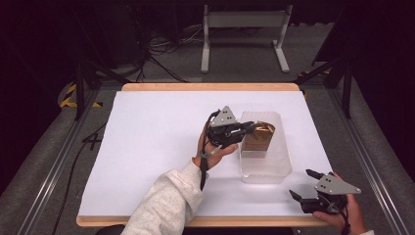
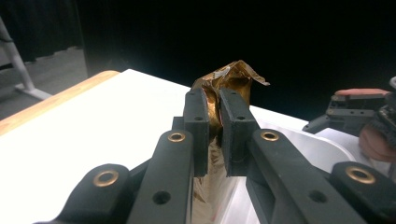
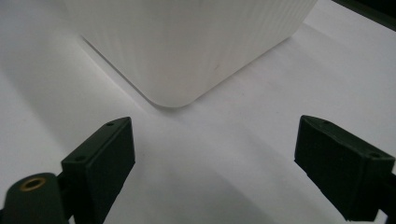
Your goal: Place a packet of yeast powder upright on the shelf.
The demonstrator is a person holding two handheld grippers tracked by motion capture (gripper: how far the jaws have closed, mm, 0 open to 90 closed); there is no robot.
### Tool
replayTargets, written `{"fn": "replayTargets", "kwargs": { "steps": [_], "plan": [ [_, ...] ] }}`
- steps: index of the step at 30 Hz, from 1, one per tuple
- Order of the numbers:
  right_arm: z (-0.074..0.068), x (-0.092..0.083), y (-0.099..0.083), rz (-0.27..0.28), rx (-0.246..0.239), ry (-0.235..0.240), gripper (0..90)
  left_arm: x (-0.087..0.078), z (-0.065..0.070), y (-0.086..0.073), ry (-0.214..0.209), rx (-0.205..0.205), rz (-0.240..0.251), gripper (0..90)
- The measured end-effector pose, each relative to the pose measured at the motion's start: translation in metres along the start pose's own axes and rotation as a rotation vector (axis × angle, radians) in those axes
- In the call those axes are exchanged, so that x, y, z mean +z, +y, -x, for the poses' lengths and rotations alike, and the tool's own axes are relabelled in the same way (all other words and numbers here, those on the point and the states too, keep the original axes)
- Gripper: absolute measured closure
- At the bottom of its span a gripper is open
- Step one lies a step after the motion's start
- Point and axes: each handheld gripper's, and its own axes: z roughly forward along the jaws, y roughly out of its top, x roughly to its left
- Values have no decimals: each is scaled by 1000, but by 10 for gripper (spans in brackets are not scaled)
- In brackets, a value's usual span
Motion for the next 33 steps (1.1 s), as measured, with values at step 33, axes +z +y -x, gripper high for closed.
{"fn": "replayTargets", "kwargs": {
  "steps": [33],
  "plan": [
    [1, -2, 1, 24, 3, -4, 127, 0, 7, 4, 23, 91, -71, 799]
  ]
}}
